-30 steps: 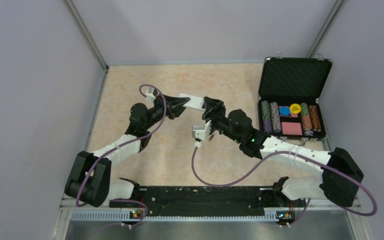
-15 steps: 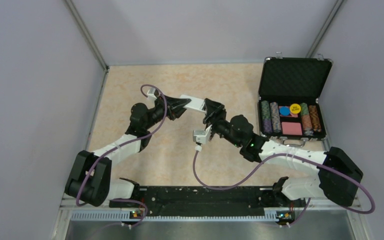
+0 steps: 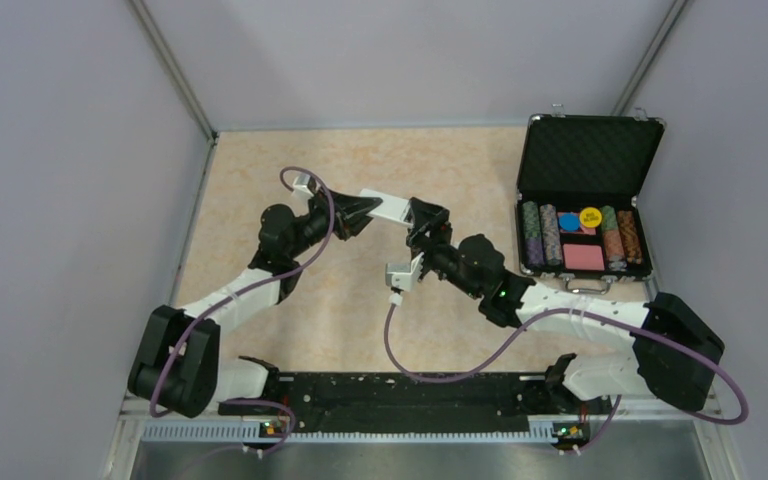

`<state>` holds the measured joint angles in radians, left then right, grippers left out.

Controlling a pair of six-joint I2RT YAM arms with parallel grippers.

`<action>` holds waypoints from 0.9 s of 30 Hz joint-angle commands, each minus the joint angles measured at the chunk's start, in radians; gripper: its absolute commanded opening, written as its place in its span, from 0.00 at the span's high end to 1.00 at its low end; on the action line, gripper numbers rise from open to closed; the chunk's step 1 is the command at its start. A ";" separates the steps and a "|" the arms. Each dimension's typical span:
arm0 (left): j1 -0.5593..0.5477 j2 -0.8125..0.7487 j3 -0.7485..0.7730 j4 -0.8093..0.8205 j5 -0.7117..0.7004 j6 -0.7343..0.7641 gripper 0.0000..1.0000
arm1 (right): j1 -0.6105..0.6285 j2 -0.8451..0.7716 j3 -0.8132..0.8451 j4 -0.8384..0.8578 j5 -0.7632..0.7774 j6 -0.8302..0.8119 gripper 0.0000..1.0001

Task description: Load the batteries into the remote control

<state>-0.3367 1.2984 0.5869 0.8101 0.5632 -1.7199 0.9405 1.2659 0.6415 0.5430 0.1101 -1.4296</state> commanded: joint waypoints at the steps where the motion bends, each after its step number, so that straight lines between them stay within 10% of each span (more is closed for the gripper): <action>1: 0.012 -0.085 0.084 0.088 -0.051 0.041 1.00 | 0.017 0.012 -0.002 -0.059 -0.005 0.144 0.19; 27: 0.018 -0.076 0.096 -0.020 -0.048 0.177 1.00 | 0.015 -0.128 0.113 0.019 0.020 0.517 0.08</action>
<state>-0.3267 1.2453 0.6300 0.7326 0.5266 -1.5600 0.9489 1.2118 0.6830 0.5468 0.1207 -1.0313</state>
